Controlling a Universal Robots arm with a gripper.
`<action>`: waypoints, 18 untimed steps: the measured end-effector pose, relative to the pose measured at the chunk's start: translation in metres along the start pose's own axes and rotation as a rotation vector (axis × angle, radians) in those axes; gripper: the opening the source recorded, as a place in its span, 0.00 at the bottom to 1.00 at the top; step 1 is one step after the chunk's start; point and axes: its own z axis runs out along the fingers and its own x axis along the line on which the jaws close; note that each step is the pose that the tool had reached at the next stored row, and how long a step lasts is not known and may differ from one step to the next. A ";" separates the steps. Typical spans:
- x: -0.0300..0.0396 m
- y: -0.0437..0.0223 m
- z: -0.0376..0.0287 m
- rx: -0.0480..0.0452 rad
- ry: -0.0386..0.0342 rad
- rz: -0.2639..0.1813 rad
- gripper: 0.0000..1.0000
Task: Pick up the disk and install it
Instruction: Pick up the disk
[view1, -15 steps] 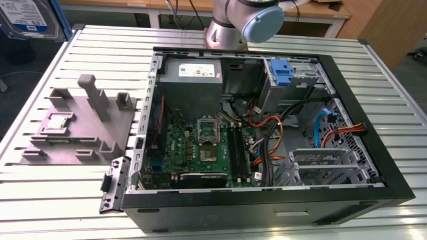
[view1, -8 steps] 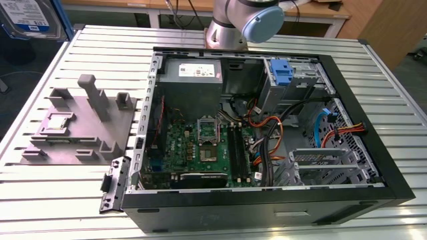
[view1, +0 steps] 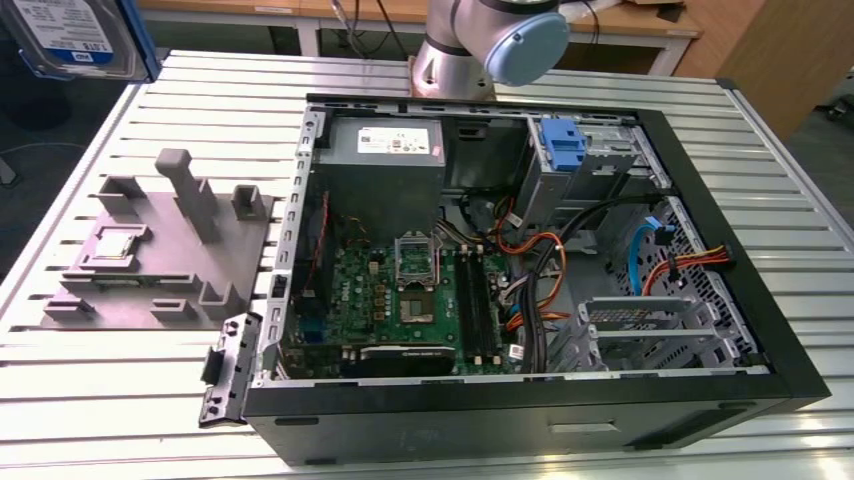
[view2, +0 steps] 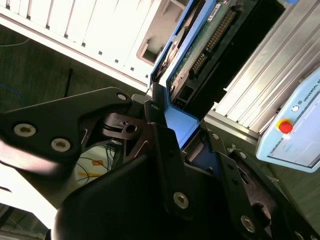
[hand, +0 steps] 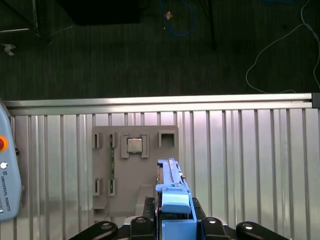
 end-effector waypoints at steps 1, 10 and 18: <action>0.0000 -0.0012 0.0000 0.0001 0.0000 0.000 0.37; -0.0005 -0.0113 -0.0001 0.0000 0.0000 0.000 0.37; -0.0008 -0.0199 -0.0001 0.0000 0.0000 0.000 0.37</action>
